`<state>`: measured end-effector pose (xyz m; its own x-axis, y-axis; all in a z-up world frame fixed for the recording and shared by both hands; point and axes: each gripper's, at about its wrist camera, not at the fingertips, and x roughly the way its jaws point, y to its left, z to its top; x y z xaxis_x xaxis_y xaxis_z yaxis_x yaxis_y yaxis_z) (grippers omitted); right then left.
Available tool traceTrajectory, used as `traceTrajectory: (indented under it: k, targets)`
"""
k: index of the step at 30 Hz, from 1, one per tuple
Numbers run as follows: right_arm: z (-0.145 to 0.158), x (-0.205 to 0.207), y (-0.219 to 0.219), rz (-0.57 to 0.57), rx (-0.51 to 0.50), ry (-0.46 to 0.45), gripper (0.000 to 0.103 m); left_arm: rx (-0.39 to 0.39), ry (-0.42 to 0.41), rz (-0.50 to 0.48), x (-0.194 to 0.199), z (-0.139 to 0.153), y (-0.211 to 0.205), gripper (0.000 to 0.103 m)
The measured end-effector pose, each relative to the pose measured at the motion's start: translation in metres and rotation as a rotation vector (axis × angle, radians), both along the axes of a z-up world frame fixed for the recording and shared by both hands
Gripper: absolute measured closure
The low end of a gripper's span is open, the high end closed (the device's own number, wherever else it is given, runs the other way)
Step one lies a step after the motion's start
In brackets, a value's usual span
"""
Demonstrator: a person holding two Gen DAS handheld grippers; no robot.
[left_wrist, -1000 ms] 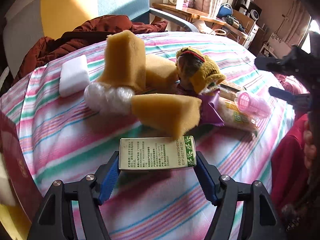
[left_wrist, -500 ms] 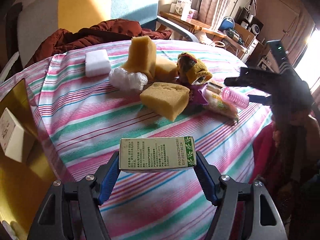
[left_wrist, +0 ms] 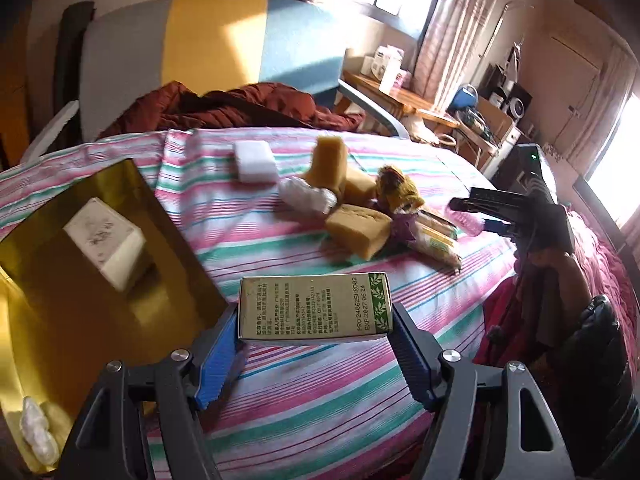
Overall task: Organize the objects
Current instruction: 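Grasp the pink hair roller with the right gripper while the left holds the green box, then place the green box into the tray with left while right places the pink roller in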
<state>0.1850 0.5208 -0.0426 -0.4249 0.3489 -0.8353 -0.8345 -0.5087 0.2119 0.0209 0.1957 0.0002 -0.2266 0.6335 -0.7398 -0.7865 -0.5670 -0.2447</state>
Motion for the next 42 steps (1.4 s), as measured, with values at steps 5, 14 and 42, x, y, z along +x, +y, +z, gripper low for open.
traceTrajectory:
  k: [5, 14, 42]
  targets:
    - [0.024, 0.009, -0.006, 0.001, 0.075, 0.133, 0.035, 0.023, -0.013, 0.129, -0.025, 0.005, -0.054, 0.03]
    - [0.049, -0.009, -0.053, 0.152, 0.061, 0.237, 0.034, -0.003, -0.022, 0.393, -0.08, -0.011, -0.161, 0.03]
    - [-0.004, -0.174, -0.316, 0.886, 0.089, 0.025, 0.026, -0.04, 0.031, 0.545, -0.162, -0.028, -0.203, 0.029]
